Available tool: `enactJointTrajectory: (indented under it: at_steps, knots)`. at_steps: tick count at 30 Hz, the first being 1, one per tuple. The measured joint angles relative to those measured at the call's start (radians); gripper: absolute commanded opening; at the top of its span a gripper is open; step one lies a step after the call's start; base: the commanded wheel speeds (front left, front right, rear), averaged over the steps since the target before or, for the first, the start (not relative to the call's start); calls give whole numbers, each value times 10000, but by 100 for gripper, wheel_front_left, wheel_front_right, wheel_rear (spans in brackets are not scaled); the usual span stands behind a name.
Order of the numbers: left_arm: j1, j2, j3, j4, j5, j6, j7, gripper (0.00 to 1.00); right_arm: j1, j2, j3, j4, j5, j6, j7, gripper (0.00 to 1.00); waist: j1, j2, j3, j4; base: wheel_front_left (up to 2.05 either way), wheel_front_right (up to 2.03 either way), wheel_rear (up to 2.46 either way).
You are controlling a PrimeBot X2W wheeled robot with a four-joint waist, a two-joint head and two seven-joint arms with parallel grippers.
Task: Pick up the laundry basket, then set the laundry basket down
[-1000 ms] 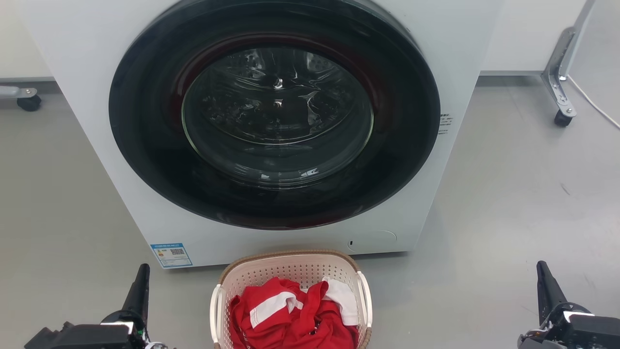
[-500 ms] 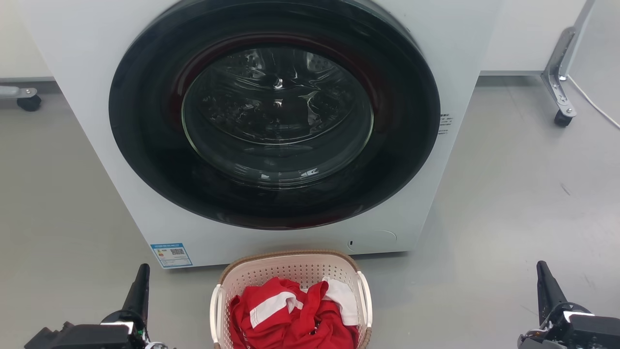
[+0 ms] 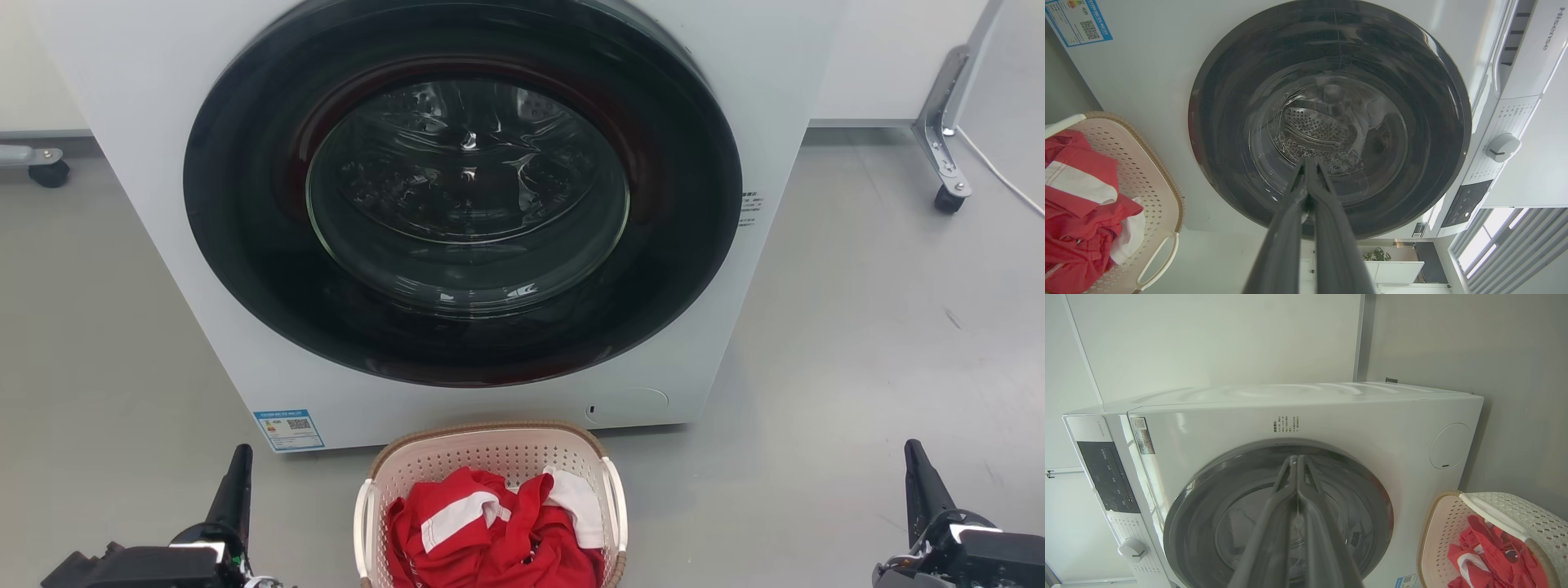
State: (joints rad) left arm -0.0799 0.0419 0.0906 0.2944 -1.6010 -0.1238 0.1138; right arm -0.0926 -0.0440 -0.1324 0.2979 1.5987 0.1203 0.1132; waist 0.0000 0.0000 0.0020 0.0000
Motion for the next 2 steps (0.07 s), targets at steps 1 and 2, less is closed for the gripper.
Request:
enactJointTrajectory:
  at_steps: [1, 2]
  knots:
    - [0, -2, 0, 0, 0, 0, 0, 0, 0, 0, 0, 0, 0, 0, 0, 0, 0, 0, 0, 0, 0, 0, 0]
    - [0, -2, 0, 0, 0, 0, 0, 0, 0, 0, 0, 0, 0, 0, 0, 0, 0, 0, 0, 0, 0, 0, 0]
